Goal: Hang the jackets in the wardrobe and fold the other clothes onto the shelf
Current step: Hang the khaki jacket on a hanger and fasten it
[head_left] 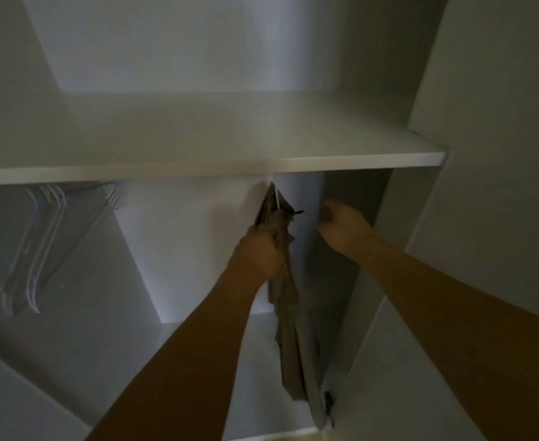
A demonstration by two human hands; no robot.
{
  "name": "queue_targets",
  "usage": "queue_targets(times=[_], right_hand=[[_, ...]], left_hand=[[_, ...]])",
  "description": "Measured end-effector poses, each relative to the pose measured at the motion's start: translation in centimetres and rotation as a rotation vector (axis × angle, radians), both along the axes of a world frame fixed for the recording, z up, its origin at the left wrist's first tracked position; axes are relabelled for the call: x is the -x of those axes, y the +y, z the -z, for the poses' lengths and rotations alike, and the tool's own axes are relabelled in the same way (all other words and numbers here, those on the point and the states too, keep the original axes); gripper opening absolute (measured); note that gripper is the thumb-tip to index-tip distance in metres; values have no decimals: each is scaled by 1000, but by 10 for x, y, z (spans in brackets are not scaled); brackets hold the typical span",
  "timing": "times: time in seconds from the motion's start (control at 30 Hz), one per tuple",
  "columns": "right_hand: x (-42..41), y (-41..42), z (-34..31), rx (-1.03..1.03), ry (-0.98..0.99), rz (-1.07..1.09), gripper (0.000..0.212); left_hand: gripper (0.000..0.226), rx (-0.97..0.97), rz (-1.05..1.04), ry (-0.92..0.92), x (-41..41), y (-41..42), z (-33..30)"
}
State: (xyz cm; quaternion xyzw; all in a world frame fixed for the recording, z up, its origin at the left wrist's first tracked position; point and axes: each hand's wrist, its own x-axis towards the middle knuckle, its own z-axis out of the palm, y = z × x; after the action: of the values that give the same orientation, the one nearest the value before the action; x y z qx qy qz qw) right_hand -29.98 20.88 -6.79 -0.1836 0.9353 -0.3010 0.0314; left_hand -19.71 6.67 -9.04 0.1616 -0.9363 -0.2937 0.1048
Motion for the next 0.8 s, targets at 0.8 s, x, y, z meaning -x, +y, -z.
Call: queue_targets(times=[0.8], right_hand=[[-443,302,76,-68,-105,703,51]], left_hand=[[50,349,1064,143,-221,276,57]])
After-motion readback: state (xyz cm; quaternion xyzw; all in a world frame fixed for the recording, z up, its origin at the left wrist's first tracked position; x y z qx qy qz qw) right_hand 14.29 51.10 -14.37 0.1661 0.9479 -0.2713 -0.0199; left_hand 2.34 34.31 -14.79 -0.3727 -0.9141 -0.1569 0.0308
